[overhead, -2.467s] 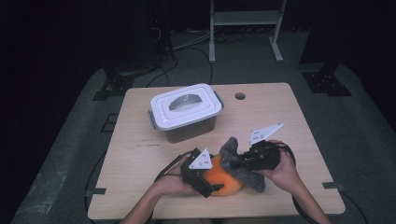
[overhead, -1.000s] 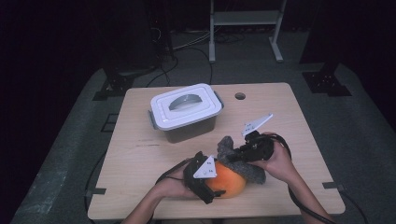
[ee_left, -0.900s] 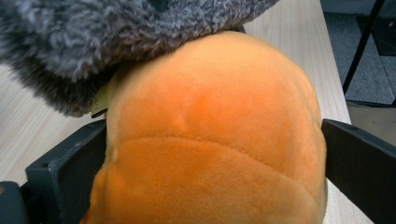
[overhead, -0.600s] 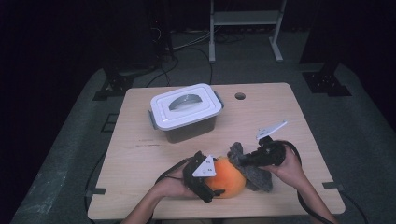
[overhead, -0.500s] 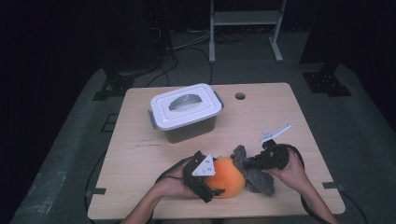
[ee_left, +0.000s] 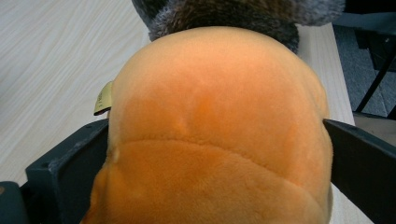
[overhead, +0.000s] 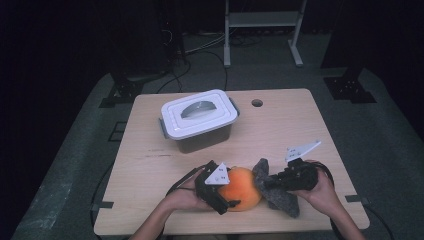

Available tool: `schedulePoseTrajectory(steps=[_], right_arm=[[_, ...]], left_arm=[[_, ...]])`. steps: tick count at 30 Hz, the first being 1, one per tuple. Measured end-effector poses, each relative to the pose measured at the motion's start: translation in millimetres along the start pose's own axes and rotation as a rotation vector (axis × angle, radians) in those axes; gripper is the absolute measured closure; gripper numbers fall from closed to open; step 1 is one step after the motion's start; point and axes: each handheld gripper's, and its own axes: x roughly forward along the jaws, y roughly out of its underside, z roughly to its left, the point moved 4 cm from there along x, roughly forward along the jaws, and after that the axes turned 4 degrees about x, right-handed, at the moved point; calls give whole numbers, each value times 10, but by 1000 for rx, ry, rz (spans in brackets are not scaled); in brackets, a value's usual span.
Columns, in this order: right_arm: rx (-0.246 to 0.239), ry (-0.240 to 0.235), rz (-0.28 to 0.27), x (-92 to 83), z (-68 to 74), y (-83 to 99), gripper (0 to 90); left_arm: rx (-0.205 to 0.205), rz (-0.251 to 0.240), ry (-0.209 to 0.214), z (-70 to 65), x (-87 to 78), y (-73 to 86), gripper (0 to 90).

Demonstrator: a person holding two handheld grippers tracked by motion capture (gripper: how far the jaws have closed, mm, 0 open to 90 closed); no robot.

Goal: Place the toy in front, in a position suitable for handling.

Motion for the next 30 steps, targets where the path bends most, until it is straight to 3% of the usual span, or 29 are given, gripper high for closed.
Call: schedulePoseTrajectory(steps=[4, 7, 15, 18, 22, 25, 27, 30], right_arm=[[-12, -2, 26, 134, 7, -1, 753], [11, -14, -2, 163, -73, 41, 754], [60, 41, 30, 147, -259, 192, 753], [32, 69, 10, 77, -183, 131, 754], [-51, 50, -63, -13, 100, -82, 755], [-117, 49, -46, 91, 271, -198, 753], [-132, 60, -12, 200, 268, -204, 754], [-96, 34, -31, 239, 167, -164, 757]], left_arm=[[-13, 5, -3, 23, -11, 5, 0], [-24, 2, 2, 54, -45, -10, 0], [-44, -34, 34, 96, -158, -23, 67], [-43, -38, 33, 88, -139, -28, 67], [-43, -46, 27, 73, -106, -55, 65], [-42, -42, 20, 63, -93, -71, 47], [-47, -39, 21, 66, -110, -74, 42], [-46, -51, 23, 88, -161, -79, 43]])
